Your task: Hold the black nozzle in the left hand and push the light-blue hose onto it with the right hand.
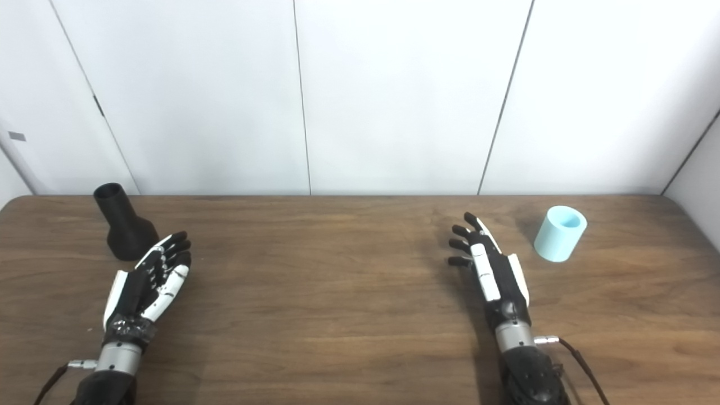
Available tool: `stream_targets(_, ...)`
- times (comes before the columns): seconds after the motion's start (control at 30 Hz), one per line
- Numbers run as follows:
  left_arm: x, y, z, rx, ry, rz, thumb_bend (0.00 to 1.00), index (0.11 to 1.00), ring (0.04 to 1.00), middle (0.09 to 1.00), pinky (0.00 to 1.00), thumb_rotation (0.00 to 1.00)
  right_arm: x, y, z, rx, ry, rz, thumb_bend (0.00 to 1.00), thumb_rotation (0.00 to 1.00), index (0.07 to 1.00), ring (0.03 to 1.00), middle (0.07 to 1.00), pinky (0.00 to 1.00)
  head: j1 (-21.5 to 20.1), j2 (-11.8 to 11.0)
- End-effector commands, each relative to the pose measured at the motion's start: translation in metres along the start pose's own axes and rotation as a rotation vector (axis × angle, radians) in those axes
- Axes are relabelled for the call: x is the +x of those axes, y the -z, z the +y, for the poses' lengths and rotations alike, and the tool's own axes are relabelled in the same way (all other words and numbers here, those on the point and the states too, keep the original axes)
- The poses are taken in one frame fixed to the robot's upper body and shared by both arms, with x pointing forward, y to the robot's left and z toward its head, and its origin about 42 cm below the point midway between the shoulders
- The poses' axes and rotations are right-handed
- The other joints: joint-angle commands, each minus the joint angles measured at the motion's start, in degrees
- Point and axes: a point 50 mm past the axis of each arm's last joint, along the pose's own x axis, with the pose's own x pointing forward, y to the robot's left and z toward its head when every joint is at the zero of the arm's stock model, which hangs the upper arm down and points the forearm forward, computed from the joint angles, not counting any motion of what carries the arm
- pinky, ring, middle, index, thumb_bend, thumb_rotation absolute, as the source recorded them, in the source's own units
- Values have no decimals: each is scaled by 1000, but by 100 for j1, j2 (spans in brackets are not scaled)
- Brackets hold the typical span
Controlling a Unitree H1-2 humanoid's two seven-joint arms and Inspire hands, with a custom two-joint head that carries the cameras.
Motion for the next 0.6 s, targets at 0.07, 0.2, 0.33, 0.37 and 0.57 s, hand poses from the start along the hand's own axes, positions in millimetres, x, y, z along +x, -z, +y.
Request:
stream_targets(0.07,-27,31,-10,-13,19,105,336,845,827,841,786,473,-33,36,9,41,8,107,389,971,904,794,839,657,5,14)
stream_targets(0.2,-27,30,-10,-15,19,104,332,843,828,840,785,467,-33,36,9,31,6,109,388,972,905,792,837,659,9,18)
stream_targets(0.33,-27,31,-9,-14,20,104,331,842,828,838,790,456,-33,35,10,25,10,107,394,976,899,787,833,646,3,28)
stream_targets(0.37,-27,31,-9,-11,19,105,330,841,824,836,786,456,-33,35,10,26,9,107,395,976,900,786,832,646,6,31)
stream_targets(0.57,-27,30,-9,-21,20,104,336,841,826,836,781,463,-33,35,10,28,7,112,385,973,905,792,835,657,9,31)
